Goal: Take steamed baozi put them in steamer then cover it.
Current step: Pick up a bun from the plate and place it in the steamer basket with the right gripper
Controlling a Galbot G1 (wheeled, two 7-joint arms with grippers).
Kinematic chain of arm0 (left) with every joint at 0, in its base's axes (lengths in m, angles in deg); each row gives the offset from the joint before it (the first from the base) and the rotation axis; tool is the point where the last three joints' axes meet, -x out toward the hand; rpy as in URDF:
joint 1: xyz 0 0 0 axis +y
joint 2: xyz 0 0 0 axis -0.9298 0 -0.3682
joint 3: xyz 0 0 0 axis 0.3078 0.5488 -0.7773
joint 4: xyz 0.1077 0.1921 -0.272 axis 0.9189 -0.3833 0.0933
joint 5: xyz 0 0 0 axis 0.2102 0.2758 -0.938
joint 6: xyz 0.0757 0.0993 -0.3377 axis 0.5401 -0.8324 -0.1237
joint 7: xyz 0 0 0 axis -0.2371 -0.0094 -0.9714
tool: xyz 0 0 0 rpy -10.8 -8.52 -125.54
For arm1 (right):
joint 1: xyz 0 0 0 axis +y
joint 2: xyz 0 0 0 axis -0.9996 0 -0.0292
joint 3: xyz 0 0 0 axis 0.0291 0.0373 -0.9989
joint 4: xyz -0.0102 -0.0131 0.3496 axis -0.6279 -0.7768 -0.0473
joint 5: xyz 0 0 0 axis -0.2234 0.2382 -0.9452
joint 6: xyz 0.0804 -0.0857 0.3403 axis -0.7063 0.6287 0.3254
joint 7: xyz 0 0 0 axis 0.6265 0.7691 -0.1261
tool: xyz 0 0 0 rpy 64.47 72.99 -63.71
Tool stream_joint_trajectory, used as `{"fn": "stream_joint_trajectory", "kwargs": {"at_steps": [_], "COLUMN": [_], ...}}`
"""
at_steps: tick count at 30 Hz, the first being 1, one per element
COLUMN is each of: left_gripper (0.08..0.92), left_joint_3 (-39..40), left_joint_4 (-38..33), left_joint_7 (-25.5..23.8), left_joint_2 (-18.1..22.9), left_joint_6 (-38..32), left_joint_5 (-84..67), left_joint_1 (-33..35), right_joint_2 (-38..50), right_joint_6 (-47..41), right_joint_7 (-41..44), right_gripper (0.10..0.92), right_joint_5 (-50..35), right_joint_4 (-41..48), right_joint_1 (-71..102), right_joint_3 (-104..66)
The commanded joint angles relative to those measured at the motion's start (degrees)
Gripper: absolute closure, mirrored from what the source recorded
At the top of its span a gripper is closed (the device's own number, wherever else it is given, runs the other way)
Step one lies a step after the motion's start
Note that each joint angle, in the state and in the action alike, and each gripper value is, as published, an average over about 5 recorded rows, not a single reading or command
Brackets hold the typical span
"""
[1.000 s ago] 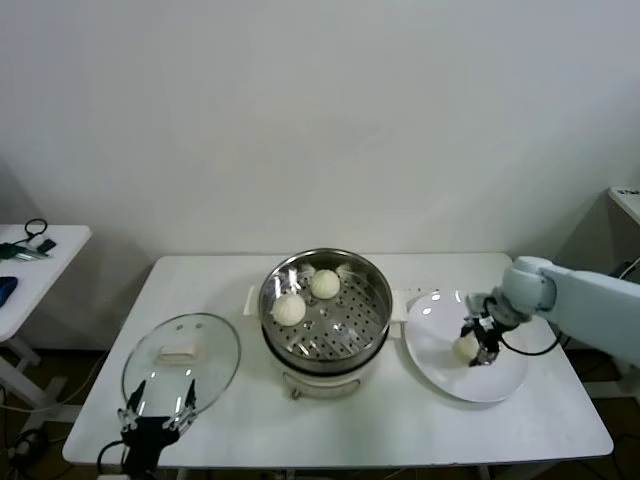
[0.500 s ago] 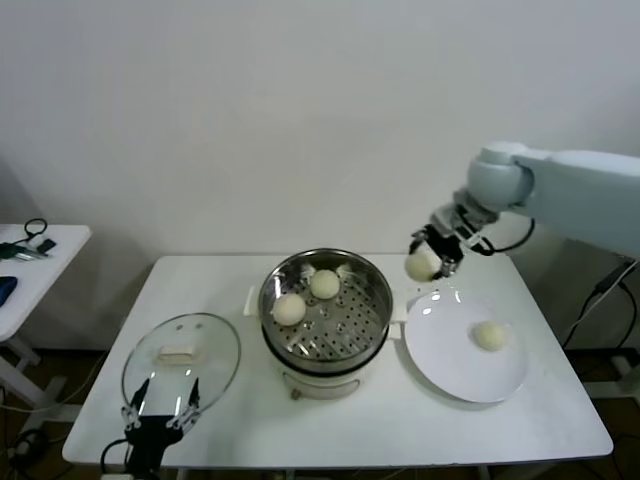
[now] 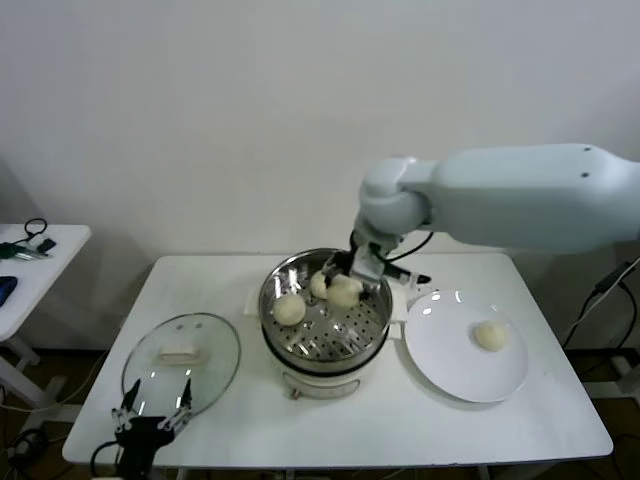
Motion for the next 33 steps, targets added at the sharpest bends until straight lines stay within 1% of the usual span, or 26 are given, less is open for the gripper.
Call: {"fn": "stream_joint_trajectory", "kwargs": {"at_steps": [1,12,17,19,22,25,27,31,33], "left_gripper": [0.177,0.177,0.177,0.177,0.177,0.177,0.177,0.177,0.177], "left_joint_3": [-0.32,-0.74,-0.72,-0.73,-0.77,-0.8,-0.8,-0.69,-0.61], "left_joint_4": [0.02,0.48,0.58,0.61,0.61,0.54,0.52,0.51,0.56], "left_joint_7": [0.01,0.1,0.1,0.11,0.12,0.14,0.14,0.14,0.14], "left_joint_2": [-0.05,0.08,0.12,0.11,0.07,0.01,-0.04,-0.08,-0.1], "left_joint_6": [-0.06,-0.3,-0.34,-0.36,-0.37,-0.36,-0.34,-0.35,-0.37], "left_joint_5": [-0.05,-0.16,-0.14,-0.14,-0.16,-0.19,-0.2,-0.18,-0.13], "left_joint_1": [0.06,0.15,0.09,0.09,0.09,0.11,0.1,0.1,0.07], "right_joint_2": [-8.56,-8.38,-8.06,-7.87,-7.13,-5.55,-3.82,1.07,4.27], "right_joint_6": [3.04,3.17,3.44,3.49,3.81,4.25,4.4,2.87,0.54], "right_joint_7": [-2.85,-2.77,-2.76,-2.77,-1.75,0.37,2.81,9.17,11.76], "right_gripper": [0.353,0.355,0.354,0.342,0.298,0.237,0.212,0.203,0.203], "right_joint_5": [8.21,11.3,11.06,10.49,7.49,2.85,-0.97,-10.87,-16.55], "right_joint_4": [1.04,4.27,5.19,5.2,5.2,5.73,6.66,10.69,13.87], "right_joint_1": [9.05,12.74,12.93,12.41,10.31,7.04,4.48,-1.43,-4.84], "right_joint_3": [-0.54,0.27,0.28,0.22,-0.01,-0.35,-0.47,1.18,3.63]}}
